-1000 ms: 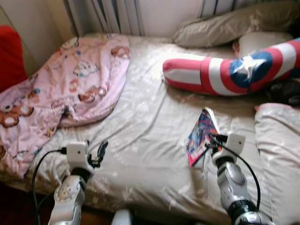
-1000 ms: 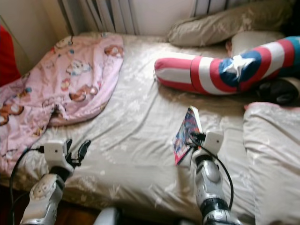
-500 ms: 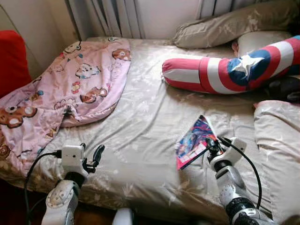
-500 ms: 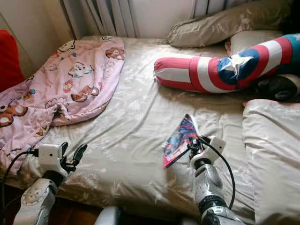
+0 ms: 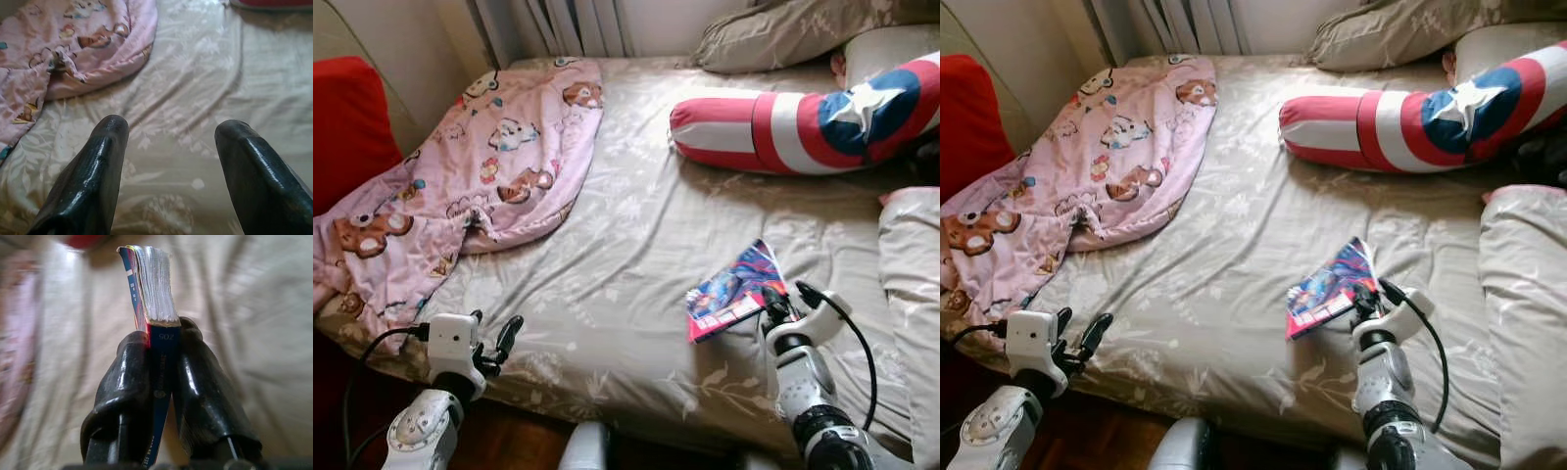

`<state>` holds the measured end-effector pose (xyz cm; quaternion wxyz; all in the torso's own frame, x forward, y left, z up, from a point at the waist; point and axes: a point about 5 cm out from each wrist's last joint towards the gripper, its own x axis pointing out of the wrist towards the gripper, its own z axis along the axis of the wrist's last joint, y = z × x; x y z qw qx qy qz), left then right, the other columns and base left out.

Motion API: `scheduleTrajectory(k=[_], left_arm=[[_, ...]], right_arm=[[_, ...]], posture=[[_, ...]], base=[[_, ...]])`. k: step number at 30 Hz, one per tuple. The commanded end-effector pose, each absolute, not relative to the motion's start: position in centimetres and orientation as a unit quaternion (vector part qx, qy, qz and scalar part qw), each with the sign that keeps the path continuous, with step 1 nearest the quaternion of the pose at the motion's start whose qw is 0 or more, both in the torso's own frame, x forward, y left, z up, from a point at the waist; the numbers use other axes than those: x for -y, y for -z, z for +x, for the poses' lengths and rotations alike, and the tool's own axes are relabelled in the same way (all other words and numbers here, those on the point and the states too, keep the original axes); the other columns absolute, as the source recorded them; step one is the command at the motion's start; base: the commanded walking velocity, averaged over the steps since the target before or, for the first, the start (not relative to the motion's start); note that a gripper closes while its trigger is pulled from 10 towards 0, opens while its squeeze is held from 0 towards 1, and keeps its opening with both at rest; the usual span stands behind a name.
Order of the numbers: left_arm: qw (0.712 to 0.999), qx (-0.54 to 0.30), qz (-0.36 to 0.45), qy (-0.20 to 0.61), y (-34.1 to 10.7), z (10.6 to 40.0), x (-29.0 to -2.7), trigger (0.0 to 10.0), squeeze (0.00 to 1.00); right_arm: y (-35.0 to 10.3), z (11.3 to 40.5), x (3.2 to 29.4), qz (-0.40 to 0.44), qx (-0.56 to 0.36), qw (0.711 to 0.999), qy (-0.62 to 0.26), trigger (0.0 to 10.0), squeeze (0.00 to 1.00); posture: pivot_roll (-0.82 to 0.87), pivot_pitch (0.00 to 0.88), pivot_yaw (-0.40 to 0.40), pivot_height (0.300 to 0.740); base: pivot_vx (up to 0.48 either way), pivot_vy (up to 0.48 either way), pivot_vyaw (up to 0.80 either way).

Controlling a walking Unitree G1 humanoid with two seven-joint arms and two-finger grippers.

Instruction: Clean up the room

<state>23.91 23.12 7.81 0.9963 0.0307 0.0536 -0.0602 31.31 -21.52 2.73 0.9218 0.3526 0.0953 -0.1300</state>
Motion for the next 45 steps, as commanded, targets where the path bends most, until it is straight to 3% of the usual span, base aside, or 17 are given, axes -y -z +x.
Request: scheduleTrajectory(k=[1,14,31,36,38,39,40,41,45], left_arm=[[0.994,-0.074,0.044,0.068,-7.7,22.9,-23.5,10.0,0.00],[0.991,-0.107,0.048,0.069,-7.6,20.2,-23.7,10.0,0.00],[0.989,-0.120,0.048,0.073,-7.8,19.6,-23.3,10.0,0.00],[0.989,-0.122,0.045,0.073,-7.7,19.6,-23.0,10.0,0.00],[0.989,-0.122,0.044,0.074,-7.7,19.6,-22.9,10.0,0.00],[0.989,-0.122,0.044,0.074,-7.7,19.6,-22.9,10.0,0.00],[0.989,-0.122,0.044,0.075,-7.6,19.6,-22.9,10.0,0.00],[0.989,-0.122,0.044,0.075,-7.6,19.7,-22.9,10.0,0.00],[0.989,-0.121,0.043,0.074,-7.7,19.8,-22.9,10.0,0.00]], right_arm=[[-1.6,30.4,21.8,0.369,-0.118,0.908,0.161,10.0,0.00],[0.4,28.5,22.3,0.348,-0.171,0.899,0.202,10.0,0.00],[2.6,25.9,22.8,0.433,-0.168,0.827,0.316,10.0,0.00],[2.6,25.8,22.9,0.428,-0.172,0.830,0.314,10.0,0.00],[2.6,25.8,22.9,0.423,-0.176,0.833,0.310,10.0,0.34],[2.6,25.8,22.9,0.422,-0.177,0.834,0.310,10.0,0.71],[2.6,25.8,22.9,0.420,-0.177,0.834,0.310,10.0,0.71],[2.6,25.8,23.0,0.420,-0.178,0.834,0.311,10.0,0.82],[2.6,25.8,23.2,0.417,-0.181,0.832,0.317,10.0,0.85]], posture=[[0.24,0.229,0.149,0.658],[0.25,0.303,0.159,0.658],[0.25,0.315,0.159,0.658],[0.24,0.318,0.157,0.658],[0.24,0.318,0.157,0.658],[0.24,0.318,0.157,0.658],[0.24,0.318,0.157,0.658],[0.24,0.318,0.157,0.658],[0.24,0.317,0.154,0.658]], base=[[0.000,0.000,0.00],[0.000,0.000,0.00],[0.000,0.000,0.00],[0.000,0.000,0.00],[0.000,0.000,0.00],[0.000,0.000,0.00],[0.000,0.000,0.00],[0.000,0.000,0.00],[0.000,0.000,0.00]])
